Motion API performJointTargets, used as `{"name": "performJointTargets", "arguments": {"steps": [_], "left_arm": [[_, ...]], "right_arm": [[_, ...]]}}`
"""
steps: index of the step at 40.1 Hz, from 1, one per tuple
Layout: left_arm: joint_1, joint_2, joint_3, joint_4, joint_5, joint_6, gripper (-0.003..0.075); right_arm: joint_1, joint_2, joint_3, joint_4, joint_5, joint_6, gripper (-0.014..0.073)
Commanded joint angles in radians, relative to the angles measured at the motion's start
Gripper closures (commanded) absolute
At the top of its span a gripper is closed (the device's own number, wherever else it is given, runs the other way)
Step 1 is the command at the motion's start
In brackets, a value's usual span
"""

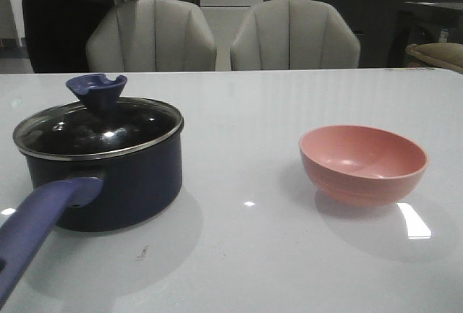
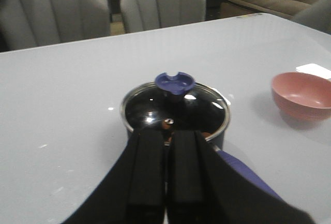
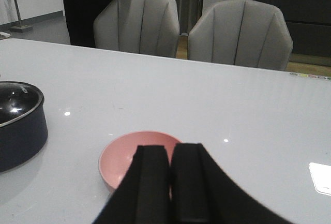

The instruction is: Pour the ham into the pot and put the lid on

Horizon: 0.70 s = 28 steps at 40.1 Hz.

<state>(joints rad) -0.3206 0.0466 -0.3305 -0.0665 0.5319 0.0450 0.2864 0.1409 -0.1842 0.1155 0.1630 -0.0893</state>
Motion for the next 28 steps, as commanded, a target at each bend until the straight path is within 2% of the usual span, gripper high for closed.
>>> {"name": "performJointTargets", "arguments": {"steps": [1, 7, 14, 28], "left_arm": [[0.089, 0.001, 0.041, 0.000, -0.212, -0.003, 0.0605], [0.228, -0.044, 0.187, 0.000, -0.426, -0.003, 0.0606], [0.272, -0.072, 0.312, 0.007, -0.557, -0.005, 0.0606], [0.272, -0.072, 0.357, 0.007, -0.549, -0.012, 0.0606]], "right_arm": [[0.000, 0.008, -0.027, 0.001, -0.082, -0.010, 0.0433], [0.000, 0.008, -0.027, 0.001, -0.082, -0.010, 0.0433], [0.000, 0.008, -0.027, 0.001, -0.081, -0.010, 0.0433], [0.000, 0.008, -0.027, 0.001, -0.082, -0.010, 0.0433]]}}
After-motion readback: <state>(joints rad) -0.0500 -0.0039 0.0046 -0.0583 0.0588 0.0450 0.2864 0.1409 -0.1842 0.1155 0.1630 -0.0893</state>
